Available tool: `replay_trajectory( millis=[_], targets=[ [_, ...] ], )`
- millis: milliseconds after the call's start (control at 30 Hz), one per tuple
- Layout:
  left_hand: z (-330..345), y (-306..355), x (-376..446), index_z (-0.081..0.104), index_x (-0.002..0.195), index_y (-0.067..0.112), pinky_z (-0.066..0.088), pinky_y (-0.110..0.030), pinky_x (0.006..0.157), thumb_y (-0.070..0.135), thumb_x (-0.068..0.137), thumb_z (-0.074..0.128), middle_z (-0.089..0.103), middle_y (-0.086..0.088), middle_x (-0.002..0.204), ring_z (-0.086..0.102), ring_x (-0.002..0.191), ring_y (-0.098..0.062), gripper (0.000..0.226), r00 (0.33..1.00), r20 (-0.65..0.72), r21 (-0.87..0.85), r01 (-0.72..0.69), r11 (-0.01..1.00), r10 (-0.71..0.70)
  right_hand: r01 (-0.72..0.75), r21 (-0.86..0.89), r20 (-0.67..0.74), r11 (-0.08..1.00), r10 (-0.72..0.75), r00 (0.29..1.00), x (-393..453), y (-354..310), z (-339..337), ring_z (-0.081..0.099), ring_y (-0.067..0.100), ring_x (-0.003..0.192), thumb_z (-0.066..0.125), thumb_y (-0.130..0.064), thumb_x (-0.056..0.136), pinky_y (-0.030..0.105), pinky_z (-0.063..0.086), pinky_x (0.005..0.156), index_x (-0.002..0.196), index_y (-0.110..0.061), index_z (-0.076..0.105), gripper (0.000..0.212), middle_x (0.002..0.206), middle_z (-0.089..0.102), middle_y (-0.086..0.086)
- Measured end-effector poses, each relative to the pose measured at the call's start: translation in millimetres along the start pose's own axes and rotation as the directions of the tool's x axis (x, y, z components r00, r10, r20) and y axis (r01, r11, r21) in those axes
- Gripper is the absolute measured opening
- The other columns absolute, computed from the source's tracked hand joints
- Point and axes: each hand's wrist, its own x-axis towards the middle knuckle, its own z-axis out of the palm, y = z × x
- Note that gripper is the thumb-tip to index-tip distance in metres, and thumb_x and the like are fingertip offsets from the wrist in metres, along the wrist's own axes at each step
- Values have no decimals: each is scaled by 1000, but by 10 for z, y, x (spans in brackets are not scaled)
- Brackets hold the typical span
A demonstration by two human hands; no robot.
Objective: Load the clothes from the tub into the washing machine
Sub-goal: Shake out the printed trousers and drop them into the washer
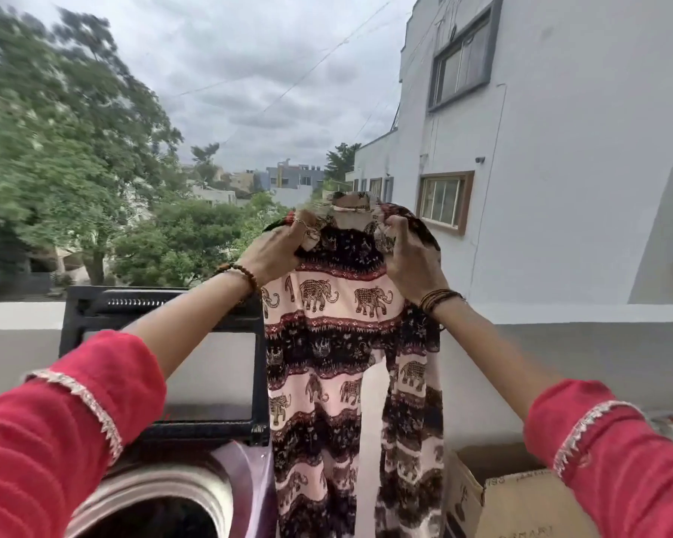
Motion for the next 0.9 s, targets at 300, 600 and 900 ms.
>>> replay_trajectory(
  millis=[300, 600, 900],
  targets=[
    [-759, -413, -38, -9, 149, 25, 27, -18, 40, -16, 87, 38, 31, 0, 62, 30, 48, -8, 88, 986, 36, 549, 116, 828, -162, 407, -419, 126, 812, -391, 911, 645, -293, 221, 62, 29, 100, 61, 13, 63, 43, 43, 95, 126, -13, 30, 75, 109, 65, 11],
    [-1372, -805, -239, -6, 149, 25, 31, -19, 44, -16, 85, 39, 32, 2, 59, 32, 48, -9, 89, 969, -23, 791, 168, 588, -246, 507, -554, 216, 660, -474, 854, 1134, -802, 367, 59, 24, 109, 73, 6, 62, 37, 45, 99, 133, -13, 48, 78, 116, 63, 7],
    [-1899, -1138, -373, -9, 149, 25, 36, -20, 51, -14, 88, 39, 30, 1, 60, 28, 48, -9, 87, 968, -35, 853, 158, 498, -247, 515, -718, 242, 469, -524, 816, 1744, -1460, 522, 65, 14, 94, 86, -16, 46, 31, 35, 92, 114, -26, 64, 72, 100, 69, -6]
  ],
)
